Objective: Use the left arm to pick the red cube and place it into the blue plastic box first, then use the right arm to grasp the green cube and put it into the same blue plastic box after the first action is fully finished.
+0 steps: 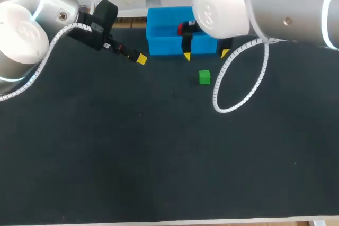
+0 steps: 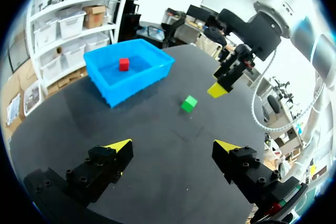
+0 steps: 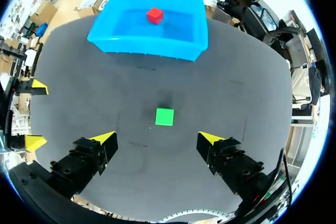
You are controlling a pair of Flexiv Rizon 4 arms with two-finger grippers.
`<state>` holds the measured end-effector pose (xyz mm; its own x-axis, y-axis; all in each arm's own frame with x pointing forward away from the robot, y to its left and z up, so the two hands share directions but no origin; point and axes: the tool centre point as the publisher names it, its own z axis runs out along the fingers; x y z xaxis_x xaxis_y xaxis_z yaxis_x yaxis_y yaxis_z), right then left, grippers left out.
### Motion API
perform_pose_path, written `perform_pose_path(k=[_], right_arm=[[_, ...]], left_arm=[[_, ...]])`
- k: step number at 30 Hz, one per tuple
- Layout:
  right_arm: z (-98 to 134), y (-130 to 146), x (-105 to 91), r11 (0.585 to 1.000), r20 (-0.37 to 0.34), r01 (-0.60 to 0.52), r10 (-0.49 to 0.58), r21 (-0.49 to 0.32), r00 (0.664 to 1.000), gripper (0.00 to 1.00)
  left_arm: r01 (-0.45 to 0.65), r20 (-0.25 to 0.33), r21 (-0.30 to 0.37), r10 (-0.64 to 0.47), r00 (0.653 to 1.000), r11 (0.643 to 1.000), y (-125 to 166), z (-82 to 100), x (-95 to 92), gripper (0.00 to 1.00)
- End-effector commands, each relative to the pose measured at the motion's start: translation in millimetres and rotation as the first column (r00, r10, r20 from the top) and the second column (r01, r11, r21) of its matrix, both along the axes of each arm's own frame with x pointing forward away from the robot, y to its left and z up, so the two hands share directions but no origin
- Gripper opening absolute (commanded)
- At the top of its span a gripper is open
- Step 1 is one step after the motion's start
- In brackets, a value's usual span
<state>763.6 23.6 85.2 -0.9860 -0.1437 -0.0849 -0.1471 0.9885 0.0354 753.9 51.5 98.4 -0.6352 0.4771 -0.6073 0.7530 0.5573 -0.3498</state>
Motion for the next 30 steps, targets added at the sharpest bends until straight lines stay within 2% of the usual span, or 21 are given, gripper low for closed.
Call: perform_pose_path(k=[1, 11, 30], right_arm=[[-16, 6, 5.8, 1.0, -0.019, 0.0, 0.0, -0.016, 1.0, 1.0], [-50, 0, -2.0, 0.999, -0.054, 0.016, -0.018, -0.038, 0.998, 1.0], [-75, -9, 6.6, 1.0, -0.027, 0.005, -0.006, -0.027, 1.0, 1.0]], left_arm=[[0.002, 0.004, -0.006, -0.002, 1.0, 1.0, 1, -1.2, -0.2, 1.0], [0.002, 0.004, -0.006, -0.002, 1.0, 1.0, 1, -1.2, -0.2, 1.0], [0.002, 0.004, -0.006, -0.002, 1.0, 1.0, 1, -1.2, -0.2, 1.0]])
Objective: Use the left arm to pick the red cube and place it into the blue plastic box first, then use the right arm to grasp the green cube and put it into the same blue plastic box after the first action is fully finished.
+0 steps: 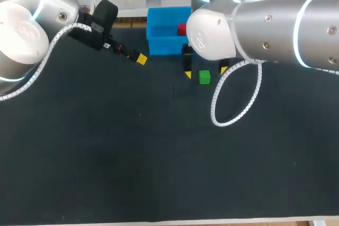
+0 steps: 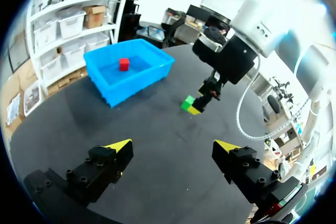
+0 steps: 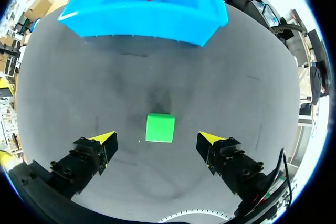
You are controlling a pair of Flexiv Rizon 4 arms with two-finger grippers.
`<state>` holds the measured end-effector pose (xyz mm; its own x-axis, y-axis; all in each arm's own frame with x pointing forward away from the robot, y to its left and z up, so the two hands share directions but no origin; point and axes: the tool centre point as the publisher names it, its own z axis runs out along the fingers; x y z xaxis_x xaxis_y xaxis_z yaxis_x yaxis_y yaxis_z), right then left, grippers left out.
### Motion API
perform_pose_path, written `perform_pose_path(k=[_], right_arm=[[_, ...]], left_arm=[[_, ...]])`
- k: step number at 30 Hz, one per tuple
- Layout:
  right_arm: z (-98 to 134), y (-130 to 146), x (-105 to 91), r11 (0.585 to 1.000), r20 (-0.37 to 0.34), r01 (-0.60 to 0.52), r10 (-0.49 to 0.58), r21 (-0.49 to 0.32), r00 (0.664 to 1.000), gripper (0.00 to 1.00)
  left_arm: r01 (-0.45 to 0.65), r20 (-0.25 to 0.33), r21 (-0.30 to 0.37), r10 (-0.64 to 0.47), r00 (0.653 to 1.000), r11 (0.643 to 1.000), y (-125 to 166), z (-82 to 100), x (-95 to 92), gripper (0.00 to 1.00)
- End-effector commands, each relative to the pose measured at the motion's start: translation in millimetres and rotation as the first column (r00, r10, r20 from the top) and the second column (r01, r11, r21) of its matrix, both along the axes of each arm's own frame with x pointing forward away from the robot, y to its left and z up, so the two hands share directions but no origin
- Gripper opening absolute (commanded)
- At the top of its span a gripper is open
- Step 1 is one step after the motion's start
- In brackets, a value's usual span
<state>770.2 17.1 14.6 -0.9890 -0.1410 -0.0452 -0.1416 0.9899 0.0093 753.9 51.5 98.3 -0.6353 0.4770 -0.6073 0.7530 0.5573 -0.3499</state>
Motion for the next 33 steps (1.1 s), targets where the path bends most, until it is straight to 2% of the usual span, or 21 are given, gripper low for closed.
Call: perform_pose_path(k=[1, 13, 27, 28, 29, 31, 33], right_arm=[[-7, -3, 1.0, 1.0, 0.01, 0.0, 0.0, 0.004, 1.0, 1.0], [-17, 5, 12.3, 1.0, 0.01, -0.018, 0.017, 0.009, 1.0, 1.0], [-30, 6, 9.5, 1.0, -0.013, -0.008, 0.008, 0.005, 1.0, 1.0], [-31, 6, 9.5, 1.0, -0.014, -0.005, 0.006, 0.006, 1.0, 0.77], [-32, 6, 9.5, 1.0, -0.016, -0.002, 0.002, 0.007, 1.0, 0.44], [-32, 6, 9.4, 1.0, -0.018, 0.0, 0.0, 0.006, 1.0, 0.0], [-33, 6, 9.2, 1.0, -0.02, 0.001, -0.001, 0.003, 1.0, 0.0]], left_arm=[[0.002, 0.004, -0.006, -0.002, 1.0, 1.0, 1, -1.1, -0.2, 1.0], [0.002, 0.004, -0.006, -0.002, 1.0, 1.0, 1, -1.1, -0.2, 1.0], [0.002, 0.004, -0.006, -0.002, 1.0, 1.0, 1, -1.1, -0.2, 1.0], [0.002, 0.004, -0.006, -0.002, 1.0, 1.0, 1, -1.1, -0.2, 1.0], [0.002, 0.004, -0.006, -0.002, 1.0, 1.0, 1, -1.1, -0.2, 1.0], [0.002, 0.004, -0.006, -0.002, 1.0, 1.0, 1, -1.1, -0.2, 1.0], [0.002, 0.004, -0.006, -0.002, 1.0, 1.0, 1, -1.1, -0.2, 1.0]])
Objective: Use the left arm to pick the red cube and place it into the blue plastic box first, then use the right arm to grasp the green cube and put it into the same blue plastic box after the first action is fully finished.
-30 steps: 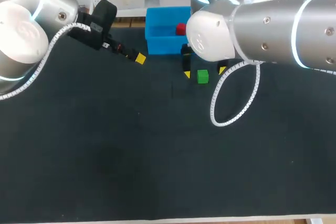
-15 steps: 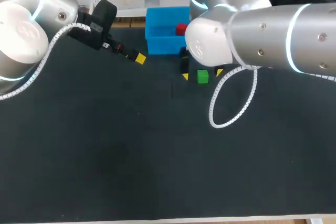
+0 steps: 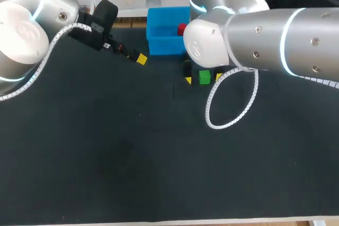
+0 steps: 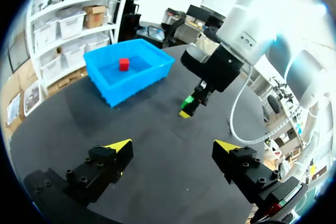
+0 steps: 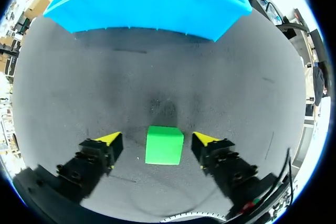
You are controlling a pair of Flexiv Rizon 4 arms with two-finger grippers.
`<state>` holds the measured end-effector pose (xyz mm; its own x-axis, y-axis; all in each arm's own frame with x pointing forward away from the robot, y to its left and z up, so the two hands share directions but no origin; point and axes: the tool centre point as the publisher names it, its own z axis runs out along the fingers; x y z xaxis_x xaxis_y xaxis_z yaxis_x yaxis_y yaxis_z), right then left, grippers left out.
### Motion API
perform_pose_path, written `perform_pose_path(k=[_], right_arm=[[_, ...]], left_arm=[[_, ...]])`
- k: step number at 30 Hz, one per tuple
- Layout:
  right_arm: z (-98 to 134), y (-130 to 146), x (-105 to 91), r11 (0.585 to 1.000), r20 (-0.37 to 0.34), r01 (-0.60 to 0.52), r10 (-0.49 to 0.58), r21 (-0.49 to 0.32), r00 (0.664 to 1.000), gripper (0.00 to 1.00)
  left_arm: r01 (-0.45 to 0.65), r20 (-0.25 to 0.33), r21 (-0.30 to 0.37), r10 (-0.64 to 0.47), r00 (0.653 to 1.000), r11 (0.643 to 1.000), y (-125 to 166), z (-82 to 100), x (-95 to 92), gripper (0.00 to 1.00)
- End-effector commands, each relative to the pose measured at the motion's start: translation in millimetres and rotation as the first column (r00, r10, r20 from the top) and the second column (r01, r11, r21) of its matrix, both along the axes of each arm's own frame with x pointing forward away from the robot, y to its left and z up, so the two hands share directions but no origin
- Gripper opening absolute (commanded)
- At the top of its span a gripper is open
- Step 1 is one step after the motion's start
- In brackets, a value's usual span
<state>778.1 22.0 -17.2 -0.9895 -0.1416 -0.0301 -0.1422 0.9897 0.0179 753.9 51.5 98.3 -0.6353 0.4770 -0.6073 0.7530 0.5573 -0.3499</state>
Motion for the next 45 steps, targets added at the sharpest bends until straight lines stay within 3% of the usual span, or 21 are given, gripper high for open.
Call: perform_pose_path(k=[1, 12, 21, 31, 45], right_arm=[[-1, 1, 1.2, 1.0, -0.004, 0.002, -0.002, -0.004, 1.0, 0.0], [0, -2, -2.5, 1.0, -0.009, -0.005, 0.005, -0.017, 1.0, 0.0], [18, -10, -3.4, 0.999, 0.001, -0.004, 0.004, -0.032, 1.0, 0.0], [54, -11, 12.3, 0.999, 0.059, -0.034, 0.036, -0.027, 0.998, 0.0], [92, -5, 37.5, 0.994, 0.081, -0.103, 0.105, -0.024, 0.991, 0.0]], left_arm=[[0.002, 0.004, -0.006, -0.002, 1.0, 1.0, 1, -1.1, -0.2, 1.0], [0.002, 0.004, -0.006, -0.002, 1.0, 1.0, 1, -1.1, -0.2, 1.0], [0.002, 0.004, -0.006, -0.002, 1.0, 1.0, 1, -1.1, -0.2, 1.0], [0.002, 0.004, -0.006, -0.002, 1.0, 1.0, 1, -1.1, -0.2, 1.0], [0.002, 0.004, -0.006, -0.002, 1.0, 1.0, 1, -1.1, -0.2, 1.0]])
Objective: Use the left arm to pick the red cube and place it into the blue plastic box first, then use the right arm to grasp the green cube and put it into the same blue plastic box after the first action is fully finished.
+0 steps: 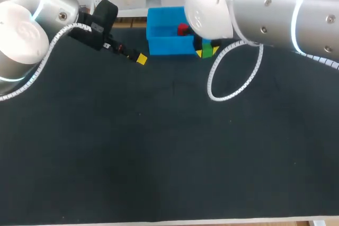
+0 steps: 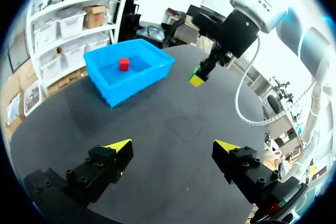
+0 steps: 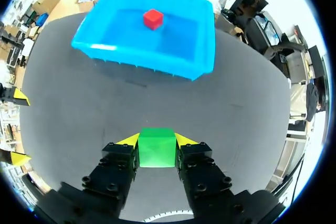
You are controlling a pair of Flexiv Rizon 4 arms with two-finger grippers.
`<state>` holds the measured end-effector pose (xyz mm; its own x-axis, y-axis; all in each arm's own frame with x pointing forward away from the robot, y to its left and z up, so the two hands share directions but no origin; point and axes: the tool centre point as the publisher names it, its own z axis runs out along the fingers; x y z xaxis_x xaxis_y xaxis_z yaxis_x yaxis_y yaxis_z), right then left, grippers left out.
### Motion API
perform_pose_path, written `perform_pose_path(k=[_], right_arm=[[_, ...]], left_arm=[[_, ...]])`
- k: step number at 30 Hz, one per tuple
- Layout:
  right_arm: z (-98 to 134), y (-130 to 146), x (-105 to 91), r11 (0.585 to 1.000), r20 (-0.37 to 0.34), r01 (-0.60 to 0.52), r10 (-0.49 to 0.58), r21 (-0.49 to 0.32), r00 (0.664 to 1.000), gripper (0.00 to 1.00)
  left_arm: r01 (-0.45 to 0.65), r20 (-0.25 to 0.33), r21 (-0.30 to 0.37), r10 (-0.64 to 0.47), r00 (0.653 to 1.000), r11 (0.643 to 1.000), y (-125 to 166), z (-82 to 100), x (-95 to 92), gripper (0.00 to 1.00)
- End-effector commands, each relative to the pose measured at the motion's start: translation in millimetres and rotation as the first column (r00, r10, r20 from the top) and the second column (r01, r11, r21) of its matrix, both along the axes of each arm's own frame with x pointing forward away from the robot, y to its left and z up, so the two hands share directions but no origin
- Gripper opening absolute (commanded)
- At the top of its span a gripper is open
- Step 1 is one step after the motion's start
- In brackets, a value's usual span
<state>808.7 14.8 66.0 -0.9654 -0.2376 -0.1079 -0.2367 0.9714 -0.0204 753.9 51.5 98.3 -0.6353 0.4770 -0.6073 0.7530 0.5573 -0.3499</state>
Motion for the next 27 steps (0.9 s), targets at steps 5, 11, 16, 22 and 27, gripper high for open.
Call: perform_pose_path(k=[5, 11, 16, 22, 27], right_arm=[[19, 3, 19.2, 0.999, 0.024, -0.038, 0.038, 0.015, 0.999, 0.0], [30, 3, 39.3, 0.997, 0.063, -0.079, 0.078, 0.023, 0.995, 0.0], [38, 6, 58.4, 0.993, 0.09, -0.116, 0.113, 0.029, 0.99, 0.0], [43, 8, 80.3, 0.986, 0.118, -0.162, 0.156, 0.048, 0.981, 0.0], [43, 10, 97.8, 0.975, 0.133, -0.205, 0.192, 0.088, 0.972, 0.0]], left_arm=[[0.002, 0.004, -0.006, -0.002, 1.0, 1.0, 1, -1.1, -0.2, 1.0], [0.002, 0.004, -0.006, -0.002, 1.0, 1.0, 1, -1.1, -0.2, 1.0], [0.002, 0.004, -0.006, -0.002, 1.0, 1.0, 1, -1.1, -0.2, 1.0], [0.002, 0.004, -0.006, -0.002, 1.0, 1.0, 1, -1.1, -0.2, 1.0], [0.002, 0.004, -0.006, -0.002, 1.0, 1.0, 1, -1.1, -0.2, 1.0]])
